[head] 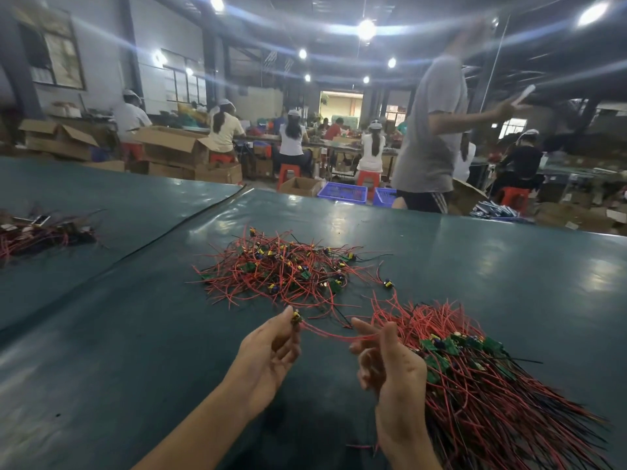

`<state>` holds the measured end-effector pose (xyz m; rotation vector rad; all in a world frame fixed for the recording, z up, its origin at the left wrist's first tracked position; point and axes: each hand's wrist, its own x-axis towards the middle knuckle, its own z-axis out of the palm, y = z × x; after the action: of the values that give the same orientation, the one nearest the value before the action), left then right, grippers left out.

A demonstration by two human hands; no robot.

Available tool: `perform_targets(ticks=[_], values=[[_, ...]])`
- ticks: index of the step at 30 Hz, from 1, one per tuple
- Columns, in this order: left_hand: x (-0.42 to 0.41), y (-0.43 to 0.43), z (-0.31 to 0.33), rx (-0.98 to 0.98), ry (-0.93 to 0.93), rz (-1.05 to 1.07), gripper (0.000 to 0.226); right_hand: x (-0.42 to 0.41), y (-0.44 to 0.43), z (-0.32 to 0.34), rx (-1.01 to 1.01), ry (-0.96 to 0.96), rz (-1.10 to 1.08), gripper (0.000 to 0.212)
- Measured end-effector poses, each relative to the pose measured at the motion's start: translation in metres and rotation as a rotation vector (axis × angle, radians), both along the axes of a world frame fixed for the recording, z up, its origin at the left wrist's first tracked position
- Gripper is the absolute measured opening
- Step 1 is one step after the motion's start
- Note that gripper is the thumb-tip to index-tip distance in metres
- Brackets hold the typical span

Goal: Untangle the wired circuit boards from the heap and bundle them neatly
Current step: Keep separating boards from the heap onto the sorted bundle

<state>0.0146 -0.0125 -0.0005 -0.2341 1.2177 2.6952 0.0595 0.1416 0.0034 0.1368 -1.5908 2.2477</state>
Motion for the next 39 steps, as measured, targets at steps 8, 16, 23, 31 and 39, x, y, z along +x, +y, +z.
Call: perform_targets(ticks=[8, 16, 23, 31, 39], values=[[0.0, 0.005, -0.005, -0.289, 0.118, -0.284, 0.049, -0.002, -0.011, -0.003, 0.186, -0.204, 0.016, 0.041], [0.008, 0.006, 0.0, -0.284, 0.162, -0.471, 0.031, -0.007, -0.012, -0.01, 0.093, -0.353, 0.023, 0.024], [0.021, 0.015, -0.01, -0.573, 0.418, -0.52, 0.018, -0.007, -0.014, -0.012, 0.062, -0.291, -0.264, 0.018], [0.026, 0.025, -0.004, -0.45, 0.411, -0.25, 0.042, -0.005, -0.013, -0.013, 0.024, -0.218, -0.358, 0.016], [0.028, 0.025, 0.0, -0.473, 0.404, -0.095, 0.04, -0.001, -0.021, -0.011, 0.067, -0.155, -0.252, 0.01]])
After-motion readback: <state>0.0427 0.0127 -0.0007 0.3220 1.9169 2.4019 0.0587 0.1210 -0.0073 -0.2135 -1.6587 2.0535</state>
